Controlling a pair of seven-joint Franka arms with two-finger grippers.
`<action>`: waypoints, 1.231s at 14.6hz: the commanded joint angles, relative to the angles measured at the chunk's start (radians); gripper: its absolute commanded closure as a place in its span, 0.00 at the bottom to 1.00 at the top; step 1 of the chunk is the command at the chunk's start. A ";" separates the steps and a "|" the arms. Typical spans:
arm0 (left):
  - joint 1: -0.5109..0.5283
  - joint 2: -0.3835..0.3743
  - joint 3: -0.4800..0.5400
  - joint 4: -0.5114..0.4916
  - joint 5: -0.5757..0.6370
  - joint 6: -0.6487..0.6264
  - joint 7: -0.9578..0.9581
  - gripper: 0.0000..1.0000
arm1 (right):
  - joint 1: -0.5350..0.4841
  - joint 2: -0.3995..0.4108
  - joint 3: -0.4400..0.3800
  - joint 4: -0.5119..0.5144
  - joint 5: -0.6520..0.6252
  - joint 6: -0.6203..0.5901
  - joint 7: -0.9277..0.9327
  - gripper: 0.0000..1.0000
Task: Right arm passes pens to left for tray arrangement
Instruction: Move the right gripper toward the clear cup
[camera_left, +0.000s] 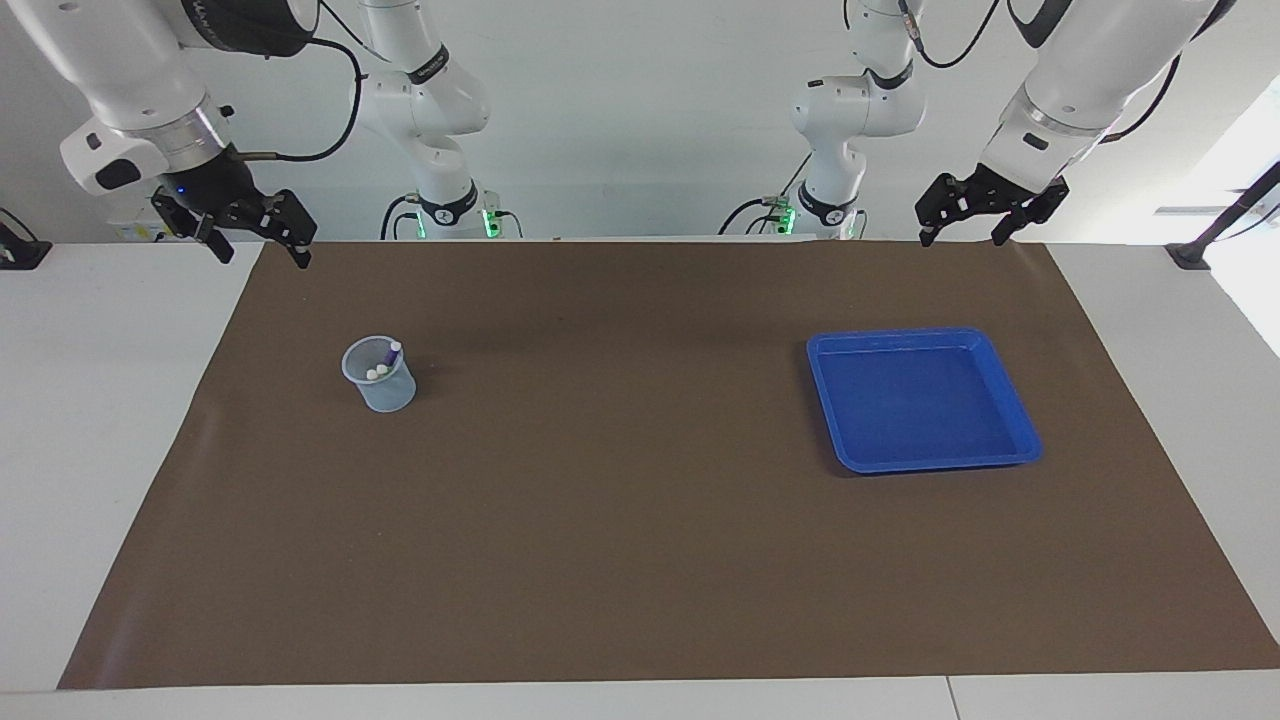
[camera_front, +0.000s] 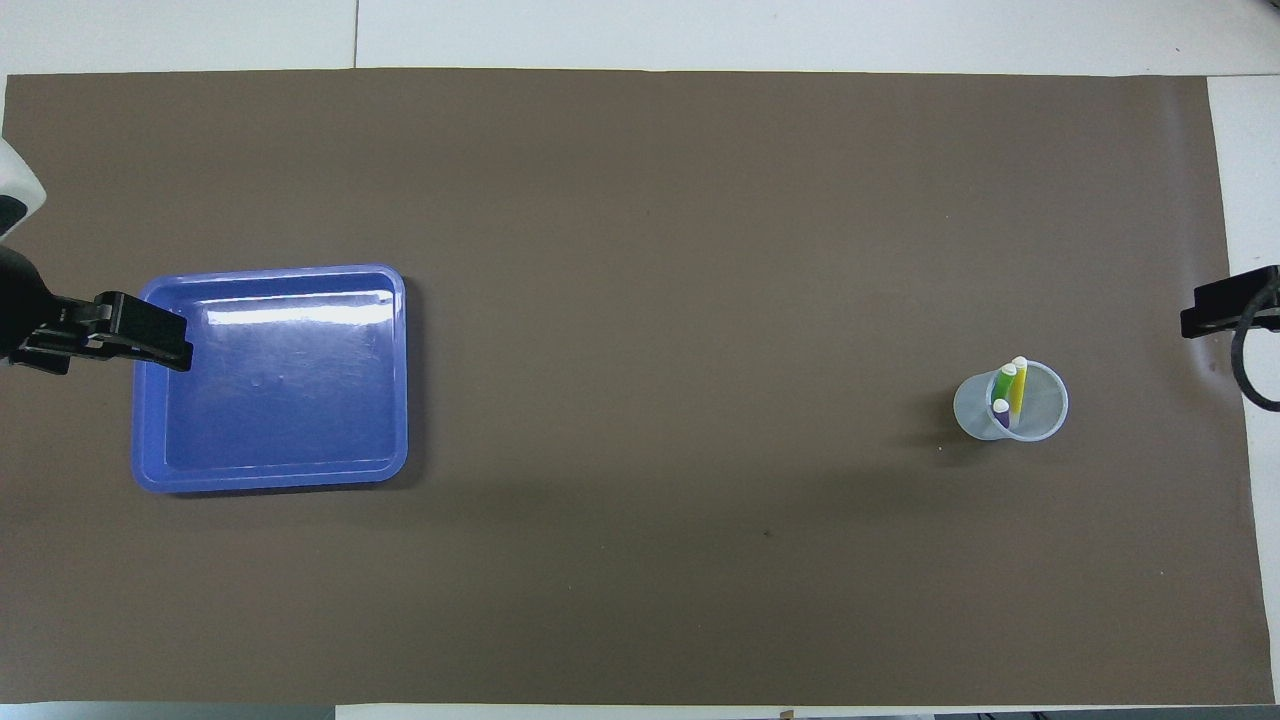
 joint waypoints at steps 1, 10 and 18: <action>-0.004 -0.012 0.012 -0.013 -0.007 0.010 0.011 0.00 | -0.005 -0.008 0.003 -0.007 0.015 0.016 -0.018 0.00; -0.004 -0.012 0.012 -0.013 -0.007 0.010 0.007 0.00 | 0.007 -0.043 0.034 -0.059 0.021 -0.009 -0.017 0.00; -0.004 -0.012 0.012 -0.013 -0.007 0.010 0.007 0.00 | 0.024 -0.096 0.069 -0.278 0.021 0.190 -0.012 0.00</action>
